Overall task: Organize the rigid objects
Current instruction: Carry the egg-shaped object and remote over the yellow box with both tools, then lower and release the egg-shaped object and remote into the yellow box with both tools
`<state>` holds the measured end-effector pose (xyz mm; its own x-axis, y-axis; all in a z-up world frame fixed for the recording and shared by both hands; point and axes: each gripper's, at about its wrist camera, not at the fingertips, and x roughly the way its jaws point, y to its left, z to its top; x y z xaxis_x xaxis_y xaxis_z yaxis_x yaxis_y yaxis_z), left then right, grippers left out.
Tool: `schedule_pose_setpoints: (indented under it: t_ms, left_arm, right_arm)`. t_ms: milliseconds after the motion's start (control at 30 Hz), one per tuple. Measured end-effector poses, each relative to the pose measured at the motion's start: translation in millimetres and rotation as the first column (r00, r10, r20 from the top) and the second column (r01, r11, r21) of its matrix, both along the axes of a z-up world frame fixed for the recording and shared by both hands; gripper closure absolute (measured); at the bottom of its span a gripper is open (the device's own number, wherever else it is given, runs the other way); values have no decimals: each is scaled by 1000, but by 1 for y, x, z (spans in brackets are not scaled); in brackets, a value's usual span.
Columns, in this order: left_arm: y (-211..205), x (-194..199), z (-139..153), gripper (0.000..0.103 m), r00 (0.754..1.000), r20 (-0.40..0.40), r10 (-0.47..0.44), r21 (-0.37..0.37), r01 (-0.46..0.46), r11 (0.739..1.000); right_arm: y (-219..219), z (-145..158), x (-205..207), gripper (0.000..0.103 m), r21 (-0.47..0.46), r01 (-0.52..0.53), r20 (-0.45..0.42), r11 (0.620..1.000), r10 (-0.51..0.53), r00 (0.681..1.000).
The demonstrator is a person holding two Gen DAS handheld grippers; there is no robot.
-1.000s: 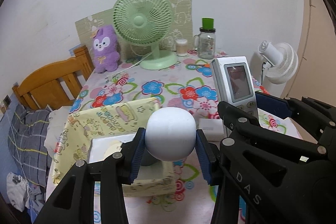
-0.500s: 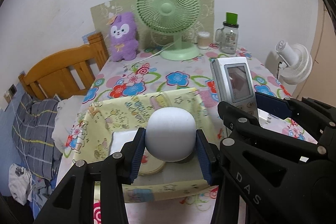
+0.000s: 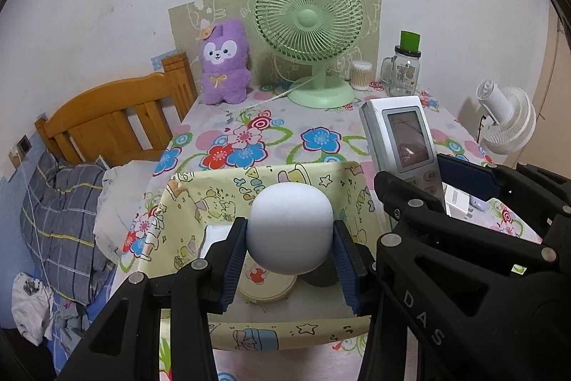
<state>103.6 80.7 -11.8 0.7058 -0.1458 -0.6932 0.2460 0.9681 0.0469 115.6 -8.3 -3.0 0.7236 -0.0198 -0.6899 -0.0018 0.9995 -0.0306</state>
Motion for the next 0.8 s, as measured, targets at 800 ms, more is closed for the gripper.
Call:
schedule_pose_setpoints:
  t_ms: [800]
  left_arm:
    - [34,23,-21,55,994,-106,-6,-23,3,1000]
  right_arm:
    - [33,-26,31,56,119,-49,-168,992,68,983]
